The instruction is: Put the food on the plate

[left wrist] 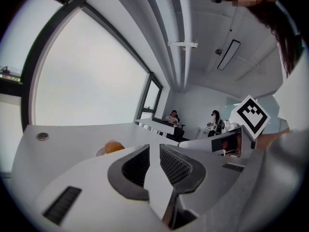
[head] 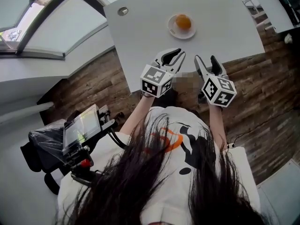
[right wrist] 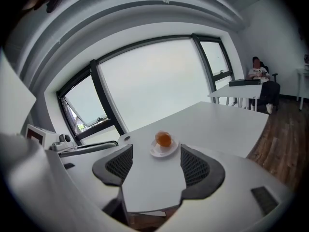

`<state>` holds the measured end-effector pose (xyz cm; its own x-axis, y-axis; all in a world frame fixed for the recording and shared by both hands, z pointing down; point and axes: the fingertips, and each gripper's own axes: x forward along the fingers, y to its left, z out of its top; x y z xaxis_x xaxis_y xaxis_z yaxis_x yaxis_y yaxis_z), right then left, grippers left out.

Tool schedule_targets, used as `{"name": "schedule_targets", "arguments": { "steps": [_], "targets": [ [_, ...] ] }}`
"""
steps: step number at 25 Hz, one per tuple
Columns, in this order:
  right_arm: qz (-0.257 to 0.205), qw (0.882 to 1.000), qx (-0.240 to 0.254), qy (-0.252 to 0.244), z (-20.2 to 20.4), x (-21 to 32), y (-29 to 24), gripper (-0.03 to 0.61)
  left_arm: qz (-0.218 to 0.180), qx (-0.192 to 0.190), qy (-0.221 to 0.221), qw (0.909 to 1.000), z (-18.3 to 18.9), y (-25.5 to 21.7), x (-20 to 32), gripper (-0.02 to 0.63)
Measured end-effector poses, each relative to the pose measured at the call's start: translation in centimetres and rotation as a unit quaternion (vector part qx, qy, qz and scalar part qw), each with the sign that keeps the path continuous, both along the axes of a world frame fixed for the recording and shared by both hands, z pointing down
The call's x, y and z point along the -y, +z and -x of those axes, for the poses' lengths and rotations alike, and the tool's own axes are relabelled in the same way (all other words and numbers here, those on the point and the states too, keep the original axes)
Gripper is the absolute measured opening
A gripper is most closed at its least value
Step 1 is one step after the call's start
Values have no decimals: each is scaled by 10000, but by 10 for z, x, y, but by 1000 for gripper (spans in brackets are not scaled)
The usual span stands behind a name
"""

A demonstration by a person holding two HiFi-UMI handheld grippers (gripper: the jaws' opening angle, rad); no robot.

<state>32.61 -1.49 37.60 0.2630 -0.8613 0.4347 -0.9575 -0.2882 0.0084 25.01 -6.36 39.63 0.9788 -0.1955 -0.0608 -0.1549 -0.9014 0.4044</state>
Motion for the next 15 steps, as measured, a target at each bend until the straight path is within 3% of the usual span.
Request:
{"name": "schedule_targets", "arguments": {
  "steps": [2, 5, 6, 7, 10, 15],
  "targets": [
    [107, 9998, 12, -174, 12, 67, 11, 321, 114, -24, -153, 9998, 12, 13, 63, 69],
    [582, 9957, -18, -727, 23, 174, 29, 316, 641, -72, -709, 9954, 25, 39, 157, 69],
    [593, 9954, 5, -754, 24, 196, 33, 246, 689, -77, -754, 9947, 26, 43, 179, 69],
    [556, 9957, 50, -735, 25, 208, 34, 238, 684, -78, -745, 9948, 27, 46, 191, 69],
    [495, 9959, 116, -744, 24, 195, 31, 238, 617, -62, -702, 9956, 24, 41, 175, 69],
    [615, 9923, 33, -1072, 30, 121, 22, 238, 700, -3, -758, 9947, 21, 33, 89, 69]
  ]
}}
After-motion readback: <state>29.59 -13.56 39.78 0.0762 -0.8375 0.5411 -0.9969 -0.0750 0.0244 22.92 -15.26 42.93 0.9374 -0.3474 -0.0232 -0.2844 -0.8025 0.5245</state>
